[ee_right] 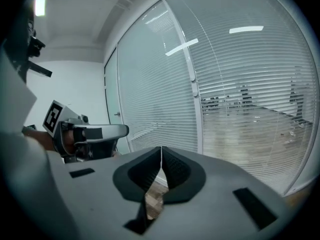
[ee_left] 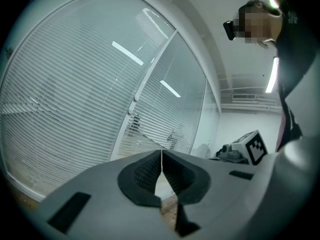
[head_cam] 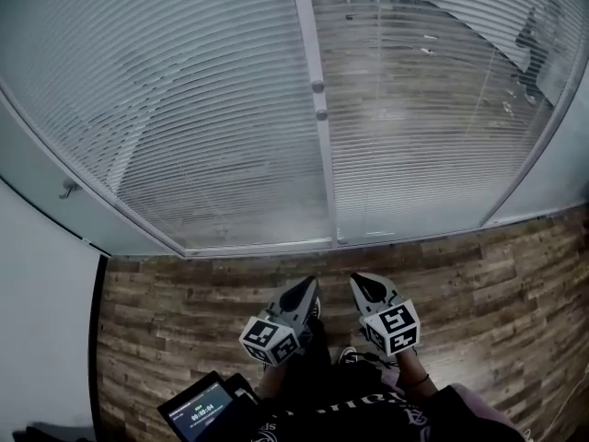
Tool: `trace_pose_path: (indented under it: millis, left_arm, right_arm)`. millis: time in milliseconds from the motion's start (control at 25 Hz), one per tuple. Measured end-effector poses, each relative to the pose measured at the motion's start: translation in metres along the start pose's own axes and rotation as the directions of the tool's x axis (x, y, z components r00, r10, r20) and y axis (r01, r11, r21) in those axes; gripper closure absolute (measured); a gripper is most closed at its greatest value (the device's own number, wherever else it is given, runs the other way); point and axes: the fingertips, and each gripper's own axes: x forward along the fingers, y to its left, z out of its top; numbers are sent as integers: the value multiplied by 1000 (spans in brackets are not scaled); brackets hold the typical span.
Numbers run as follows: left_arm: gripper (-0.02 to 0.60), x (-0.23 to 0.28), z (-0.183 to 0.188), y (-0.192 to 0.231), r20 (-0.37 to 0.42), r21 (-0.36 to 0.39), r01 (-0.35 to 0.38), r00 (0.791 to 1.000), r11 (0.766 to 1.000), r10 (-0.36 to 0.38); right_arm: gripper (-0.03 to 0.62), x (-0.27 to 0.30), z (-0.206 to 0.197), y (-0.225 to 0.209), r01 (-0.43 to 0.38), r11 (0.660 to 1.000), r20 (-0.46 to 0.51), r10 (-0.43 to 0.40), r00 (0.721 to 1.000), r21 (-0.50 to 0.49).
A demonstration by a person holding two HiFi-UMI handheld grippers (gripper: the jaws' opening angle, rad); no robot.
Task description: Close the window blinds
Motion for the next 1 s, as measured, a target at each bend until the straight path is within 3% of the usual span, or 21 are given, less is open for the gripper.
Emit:
trace_pose_path:
  millis: [160,360,600,760,800,880,1000]
  left_arm:
    - [577,36,4,24,-17,10,28,999,1000,-28]
    - [577,86,45,86,-1,32,67,998,997,-67]
    - [577,142,82,131,-1,76,128,992,989,-128]
    - [577,166,97,159,-9,77,156,988,985,-156]
    - [577,171,100,166,-13,76,161,987,984,-161]
    - [577,180,102,178,-21,70,168,986,983,-166]
    - [577,186,99,191,-35,55,173,985,983,-171]
  right_arm:
    - [572,25,20,-36,39,999,60,-41,997,23]
    - [572,87,73,-69,81,996,97,-85,992,44]
    - [571,156,140,-126,122,988,177,-138,974,100]
    - [567,210,181,-164,200,975,191,-215,958,95]
    - [548,225,191,-174,224,970,190,-239,952,100]
    - [442,252,210,-190,254,960,190,-274,943,121]
    - [439,283,233,-202,271,948,202,-302,932,168]
